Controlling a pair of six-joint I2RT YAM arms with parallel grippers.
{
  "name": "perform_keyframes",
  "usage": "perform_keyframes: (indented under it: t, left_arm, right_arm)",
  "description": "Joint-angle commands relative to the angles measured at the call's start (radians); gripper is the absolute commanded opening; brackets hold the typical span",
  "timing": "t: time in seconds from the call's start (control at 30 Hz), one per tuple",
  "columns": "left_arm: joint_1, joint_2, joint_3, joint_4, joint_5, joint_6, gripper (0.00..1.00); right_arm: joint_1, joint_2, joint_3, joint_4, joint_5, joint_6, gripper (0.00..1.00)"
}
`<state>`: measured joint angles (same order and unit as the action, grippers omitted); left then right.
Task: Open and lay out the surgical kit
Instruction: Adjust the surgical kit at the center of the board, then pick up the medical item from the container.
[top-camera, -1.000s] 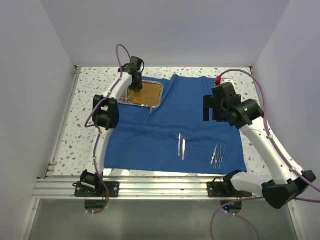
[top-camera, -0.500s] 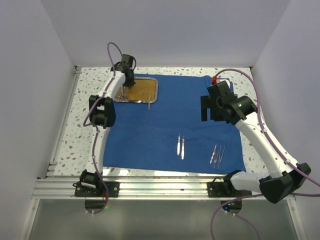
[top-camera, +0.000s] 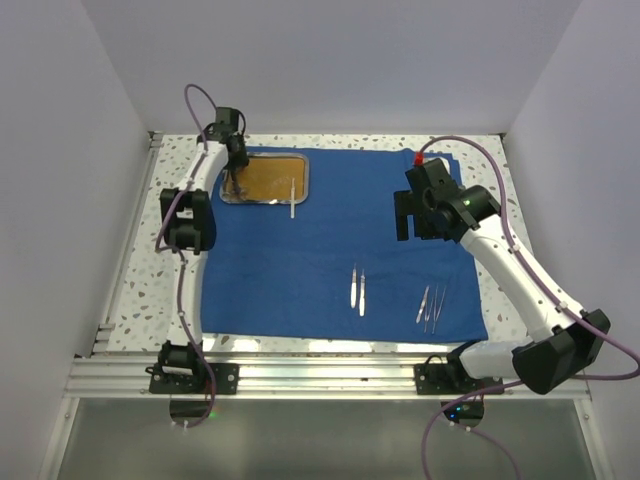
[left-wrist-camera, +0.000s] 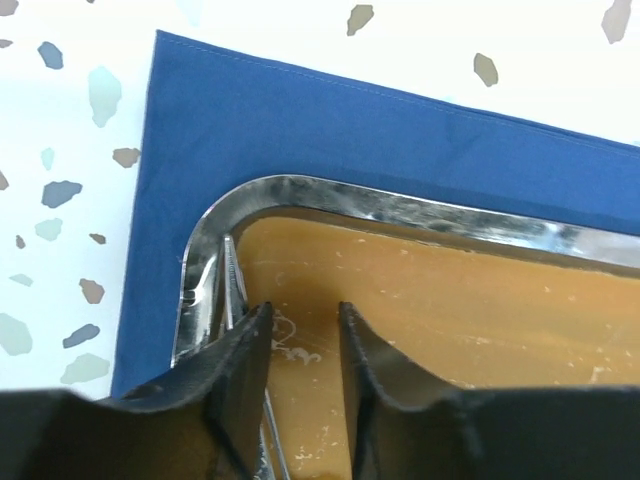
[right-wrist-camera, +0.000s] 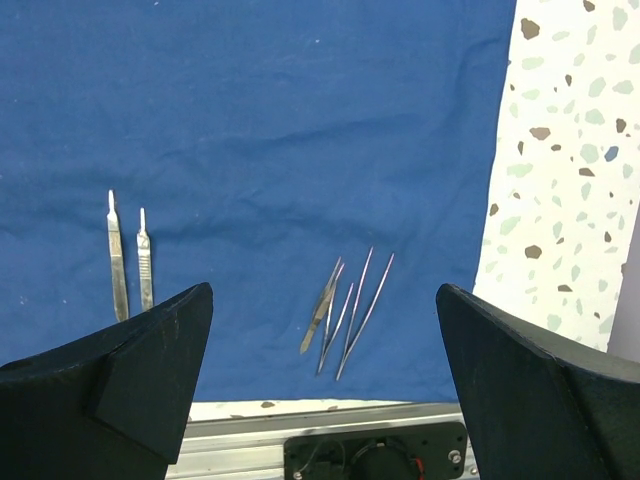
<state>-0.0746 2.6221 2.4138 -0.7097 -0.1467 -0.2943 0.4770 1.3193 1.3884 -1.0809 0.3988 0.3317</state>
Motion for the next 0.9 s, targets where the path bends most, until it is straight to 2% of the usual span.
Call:
perform_keyframes:
  t: [0.0,0.17,0.27,0.5,0.87]
  left_arm:
    - [0.056,-0.052,-0.143,0.022,0.027,0.030,0.39]
    - [0.019,-0.096,-0.091,0.030,0.097,0.020,0.58]
    - [-0.016,-0.154,-0.102,0.052,0.122,0.012,0.61]
    - [-0.105,-0.292,-0.211,0.056,0.121,-0.006,0.61]
    - [-0.217,-0.401,-0.442,0.072,0.107,-0.046,0.58]
  right_arm:
    - [0.002,-0.012,0.027,0.027,-0.015,-0.013,0.98]
    - [0.000,-0.023,0.037,0.029,-0.008,-0.013,0.98]
    - [0.002,-0.038,0.035,0.029,-0.008,-0.013,0.98]
    - [0.000,-0.091,0.005,0.030,-0.009,-0.003,0.98]
    - [0.002,-0.203,-0.068,0.024,-0.025,0.015,0.98]
